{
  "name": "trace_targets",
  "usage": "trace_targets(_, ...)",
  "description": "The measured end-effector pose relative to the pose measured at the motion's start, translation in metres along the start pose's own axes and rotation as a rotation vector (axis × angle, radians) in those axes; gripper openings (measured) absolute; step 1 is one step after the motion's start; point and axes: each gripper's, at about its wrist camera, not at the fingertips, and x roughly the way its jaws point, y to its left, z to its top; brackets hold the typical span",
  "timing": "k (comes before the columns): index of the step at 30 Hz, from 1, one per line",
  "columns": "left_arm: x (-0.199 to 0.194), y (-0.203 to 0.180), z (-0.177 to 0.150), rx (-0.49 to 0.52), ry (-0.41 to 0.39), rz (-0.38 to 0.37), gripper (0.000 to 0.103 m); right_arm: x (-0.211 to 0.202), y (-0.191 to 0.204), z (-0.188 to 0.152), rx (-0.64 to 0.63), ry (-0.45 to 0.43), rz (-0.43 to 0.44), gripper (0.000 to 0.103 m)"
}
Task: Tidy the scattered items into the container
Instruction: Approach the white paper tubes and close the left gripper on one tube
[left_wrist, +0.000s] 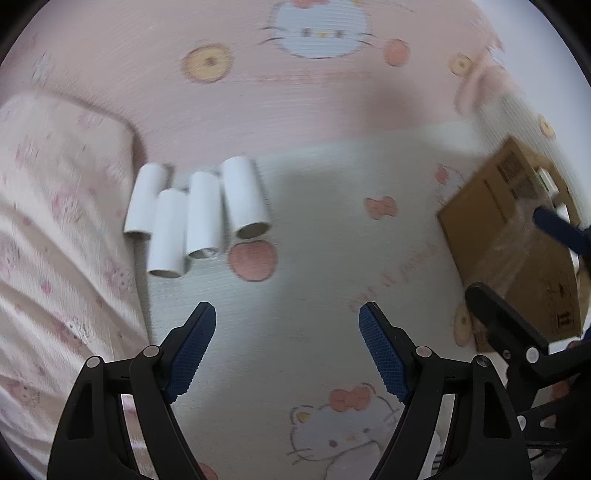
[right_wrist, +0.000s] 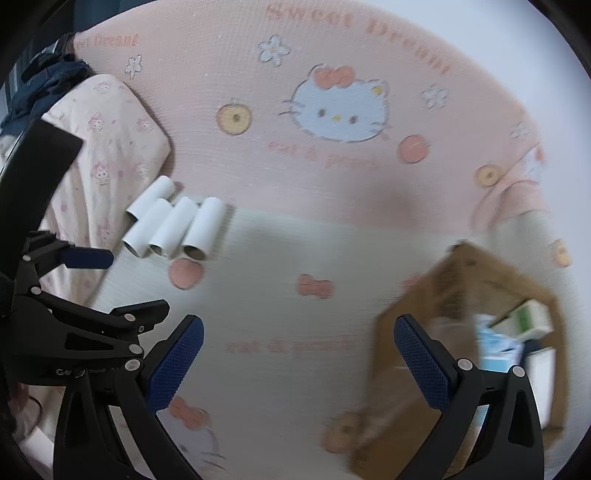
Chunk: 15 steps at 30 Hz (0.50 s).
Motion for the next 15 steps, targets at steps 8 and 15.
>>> trace_targets(8, 0.031, 0.053, -0.001, -0.186, -0.075, -0.186, 0.078, 0.038, 0.028, -0.008, 0.043, -0.157, 0.054, 0.103)
trace_targets(15, 0.061, 0.067, 0.020, -0.252, -0.077, -0.242, 0.044, 0.094, 0.039, -0.024, 0.102, -0.163, 0.107, 0.103)
